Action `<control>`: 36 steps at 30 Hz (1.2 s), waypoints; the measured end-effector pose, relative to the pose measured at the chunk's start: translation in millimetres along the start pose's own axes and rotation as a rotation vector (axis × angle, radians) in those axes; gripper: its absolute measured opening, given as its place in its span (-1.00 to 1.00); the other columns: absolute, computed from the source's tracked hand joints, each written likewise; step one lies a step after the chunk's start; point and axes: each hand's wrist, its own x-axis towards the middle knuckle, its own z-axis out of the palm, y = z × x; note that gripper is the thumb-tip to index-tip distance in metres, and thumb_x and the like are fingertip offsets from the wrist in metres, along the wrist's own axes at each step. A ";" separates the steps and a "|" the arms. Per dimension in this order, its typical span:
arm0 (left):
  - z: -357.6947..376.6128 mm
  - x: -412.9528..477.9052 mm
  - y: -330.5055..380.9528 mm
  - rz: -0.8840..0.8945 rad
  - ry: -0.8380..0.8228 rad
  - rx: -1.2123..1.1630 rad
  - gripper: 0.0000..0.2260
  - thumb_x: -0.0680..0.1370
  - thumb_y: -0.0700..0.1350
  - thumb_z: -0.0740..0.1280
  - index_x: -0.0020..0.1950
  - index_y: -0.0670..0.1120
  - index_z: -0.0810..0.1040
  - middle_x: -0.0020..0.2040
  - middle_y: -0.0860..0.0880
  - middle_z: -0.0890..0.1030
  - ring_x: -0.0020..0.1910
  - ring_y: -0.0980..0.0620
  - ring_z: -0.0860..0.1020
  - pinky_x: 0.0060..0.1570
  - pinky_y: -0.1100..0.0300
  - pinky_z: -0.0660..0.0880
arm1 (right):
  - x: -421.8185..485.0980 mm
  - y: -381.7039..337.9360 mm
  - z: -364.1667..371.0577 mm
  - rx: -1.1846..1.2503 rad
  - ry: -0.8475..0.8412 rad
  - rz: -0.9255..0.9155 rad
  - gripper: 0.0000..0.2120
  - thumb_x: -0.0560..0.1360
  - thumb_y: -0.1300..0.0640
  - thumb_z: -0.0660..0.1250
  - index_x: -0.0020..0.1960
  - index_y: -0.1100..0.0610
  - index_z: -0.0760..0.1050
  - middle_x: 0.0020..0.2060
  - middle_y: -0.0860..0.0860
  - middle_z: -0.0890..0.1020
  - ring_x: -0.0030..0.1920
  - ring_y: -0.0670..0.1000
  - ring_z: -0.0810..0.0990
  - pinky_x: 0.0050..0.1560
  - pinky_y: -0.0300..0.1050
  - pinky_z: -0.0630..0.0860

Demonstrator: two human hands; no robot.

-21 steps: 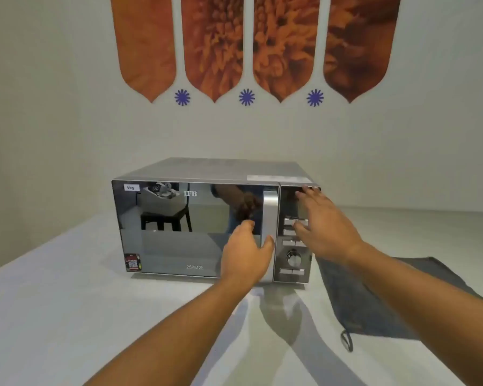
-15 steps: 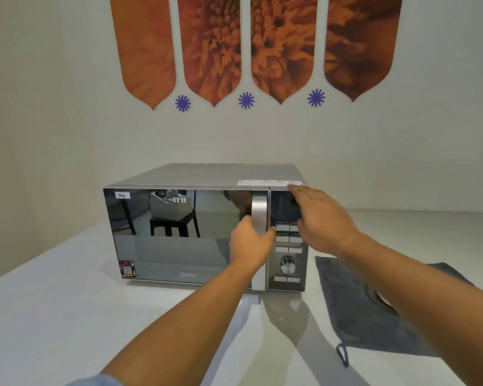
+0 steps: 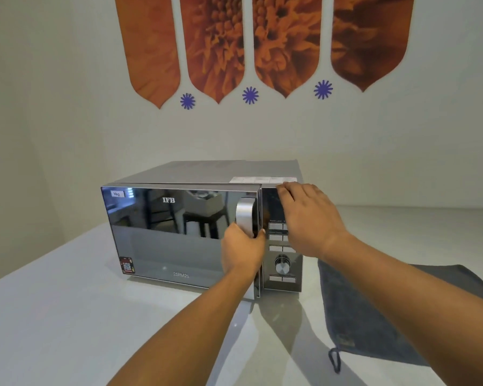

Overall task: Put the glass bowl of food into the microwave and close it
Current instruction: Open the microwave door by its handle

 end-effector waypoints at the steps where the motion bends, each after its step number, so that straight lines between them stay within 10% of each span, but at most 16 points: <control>1: -6.4 -6.3 -0.2 0.005 0.006 -0.003 -0.76 0.44 -0.02 0.50 -0.17 -0.09 0.48 -0.33 0.02 0.55 -0.31 0.06 0.62 -0.43 0.27 0.49 | -0.7 -1.1 1.8 -0.011 0.007 0.003 -0.28 0.36 0.20 0.30 0.49 0.19 0.18 0.40 0.13 0.37 0.40 0.17 0.30 0.46 0.09 0.17; 9: -105.9 -64.7 -10.1 0.080 -0.287 -0.385 -0.34 0.40 0.48 0.10 -0.23 -0.16 0.47 -0.44 -0.08 0.52 -0.44 0.04 0.52 -0.32 0.24 0.53 | -2.1 -2.7 6.7 -0.003 0.010 0.040 -0.23 0.32 0.20 0.34 0.49 0.17 0.16 0.42 0.14 0.35 0.43 0.18 0.28 0.47 0.11 0.17; 14: -169.5 -88.4 -22.7 0.011 -0.383 -0.504 -0.29 0.41 0.46 -0.20 -0.25 -0.04 0.52 -0.41 -0.12 0.51 -0.40 -0.01 0.50 -0.21 0.15 0.57 | -1.0 -9.1 2.8 0.018 -0.015 0.074 -0.25 0.32 0.21 0.30 0.48 0.18 0.17 0.41 0.16 0.36 0.41 0.20 0.30 0.43 0.13 0.26; 22: -251.6 -126.5 -38.4 -0.009 -0.102 -0.369 -0.33 0.23 0.65 -0.08 -0.27 0.13 0.48 -0.37 0.05 0.48 -0.33 0.08 0.49 -0.12 0.18 0.56 | -0.8 -20.4 -0.6 0.067 -0.052 0.170 -0.27 0.30 0.13 0.39 0.41 0.09 0.16 0.35 0.13 0.40 0.33 0.20 0.38 0.17 0.21 0.49; 30: -326.5 -132.5 -60.2 0.009 0.157 -0.173 -0.45 0.51 0.38 -0.09 -0.11 -0.03 0.45 -0.20 -0.05 0.53 -0.20 0.02 0.52 -0.16 0.16 0.43 | -37.6 -55.5 8.7 0.017 -0.112 0.282 -0.17 0.41 -0.02 0.32 0.55 0.11 -0.01 0.57 0.09 0.12 0.55 0.12 0.07 0.50 0.14 0.15; 36: -360.7 -131.2 -73.4 -0.034 0.234 -0.188 -0.53 0.52 0.40 -0.08 0.02 0.15 0.47 -0.03 0.08 0.57 0.01 0.14 0.54 -0.06 0.14 0.42 | -118.6 -114.4 48.1 0.044 -0.272 0.300 -0.17 0.40 -0.24 0.33 0.52 0.10 0.13 0.54 0.10 0.23 0.51 0.12 0.23 0.43 0.09 0.26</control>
